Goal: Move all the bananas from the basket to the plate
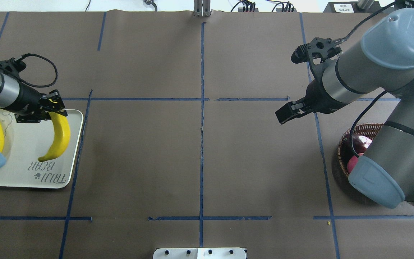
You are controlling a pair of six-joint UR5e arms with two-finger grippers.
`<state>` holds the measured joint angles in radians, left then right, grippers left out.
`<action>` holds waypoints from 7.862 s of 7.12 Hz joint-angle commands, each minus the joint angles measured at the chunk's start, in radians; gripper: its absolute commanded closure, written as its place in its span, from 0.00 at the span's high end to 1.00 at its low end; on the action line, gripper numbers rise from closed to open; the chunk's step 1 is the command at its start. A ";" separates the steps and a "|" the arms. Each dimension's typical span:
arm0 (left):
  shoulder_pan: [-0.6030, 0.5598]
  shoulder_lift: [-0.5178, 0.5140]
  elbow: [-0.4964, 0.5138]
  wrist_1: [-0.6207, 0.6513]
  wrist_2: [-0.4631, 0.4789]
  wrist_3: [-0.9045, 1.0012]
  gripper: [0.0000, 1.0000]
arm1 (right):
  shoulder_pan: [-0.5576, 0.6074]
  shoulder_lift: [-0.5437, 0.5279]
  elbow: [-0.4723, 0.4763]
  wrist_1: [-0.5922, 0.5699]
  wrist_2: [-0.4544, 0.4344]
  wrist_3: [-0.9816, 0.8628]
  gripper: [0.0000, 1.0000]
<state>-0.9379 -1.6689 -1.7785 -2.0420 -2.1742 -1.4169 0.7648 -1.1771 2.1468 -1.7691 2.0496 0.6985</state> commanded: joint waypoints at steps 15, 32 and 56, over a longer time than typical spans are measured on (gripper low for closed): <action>-0.185 0.136 0.156 -0.368 -0.175 0.153 1.00 | 0.053 -0.287 0.129 0.023 -0.009 -0.142 0.99; -0.182 0.138 0.145 -0.369 -0.157 0.151 1.00 | -0.121 -0.457 -0.078 0.014 -0.424 -0.163 0.79; -0.131 0.083 0.120 -0.521 -0.164 0.148 1.00 | 0.090 -0.289 0.055 0.289 0.020 0.132 0.00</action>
<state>-1.0800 -1.5697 -1.6575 -2.5579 -2.3356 -1.2689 0.8551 -1.4818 2.2655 -1.6602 2.0516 0.7030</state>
